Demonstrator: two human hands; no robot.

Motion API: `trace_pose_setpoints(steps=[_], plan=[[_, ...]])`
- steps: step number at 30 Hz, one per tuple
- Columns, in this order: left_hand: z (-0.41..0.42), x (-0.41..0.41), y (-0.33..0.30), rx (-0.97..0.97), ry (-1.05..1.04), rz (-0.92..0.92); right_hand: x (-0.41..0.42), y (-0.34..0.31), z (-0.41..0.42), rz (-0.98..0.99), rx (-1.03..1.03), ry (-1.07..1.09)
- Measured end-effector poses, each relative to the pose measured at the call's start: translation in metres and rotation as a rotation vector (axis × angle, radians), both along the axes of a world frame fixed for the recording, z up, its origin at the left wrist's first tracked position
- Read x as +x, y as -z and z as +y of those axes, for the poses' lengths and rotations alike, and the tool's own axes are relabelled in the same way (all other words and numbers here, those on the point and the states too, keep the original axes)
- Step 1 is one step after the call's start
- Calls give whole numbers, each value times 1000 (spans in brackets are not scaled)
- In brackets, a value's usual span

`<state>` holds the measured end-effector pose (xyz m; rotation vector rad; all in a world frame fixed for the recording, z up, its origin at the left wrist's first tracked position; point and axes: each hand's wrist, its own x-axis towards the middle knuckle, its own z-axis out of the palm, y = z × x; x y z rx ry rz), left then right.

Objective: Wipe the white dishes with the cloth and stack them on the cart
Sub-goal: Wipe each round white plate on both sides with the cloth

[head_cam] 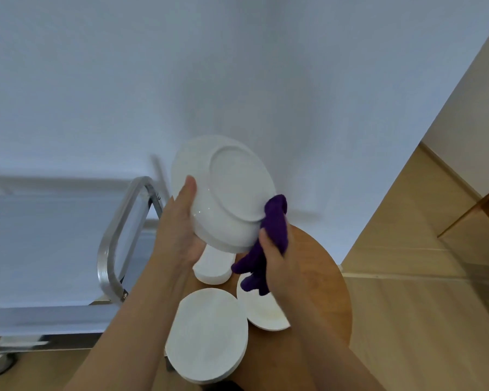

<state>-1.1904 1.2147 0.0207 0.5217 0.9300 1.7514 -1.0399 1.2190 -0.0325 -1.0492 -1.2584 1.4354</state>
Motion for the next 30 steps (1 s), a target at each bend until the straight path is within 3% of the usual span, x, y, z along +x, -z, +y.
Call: trace_pose_setpoints(steps=[2, 5, 9, 12, 16, 19, 21, 23, 25, 27, 29, 30], plan=[[-8, -13, 10, 62, 122, -22, 13, -6, 18, -11, -74, 47], [-21, -29, 28, 68, 272, -59, 29, -19, 45, 139, -277, 33], [-24, -40, 55, -49, 276, -138, 41, -18, 58, 198, -386, -135], [-20, -44, 75, -182, 249, -111, 42, -10, 57, 194, -336, -156], [-16, -46, 92, -423, 331, -23, 34, -4, 47, -8, -96, -131], [-15, -47, 103, -488, 203, -8, 23, -3, 35, -42, -85, -104], [-16, -50, 103, -428, 14, -108, 19, -2, 30, 14, -174, -75], [-18, -53, 99, -418, -157, -123, 19, 1, 24, -100, -185, -46], [-19, -53, 94, -488, -266, -8, 16, 7, 17, -397, 22, 19], [-20, -51, 91, -540, -331, 121, 7, 11, 10, -514, 327, 136], [-23, -47, 89, -550, -366, 258, -9, 15, 12, -601, 582, 95], [-24, -45, 88, -535, -361, 313, -16, 14, 15, -746, 728, 25]])
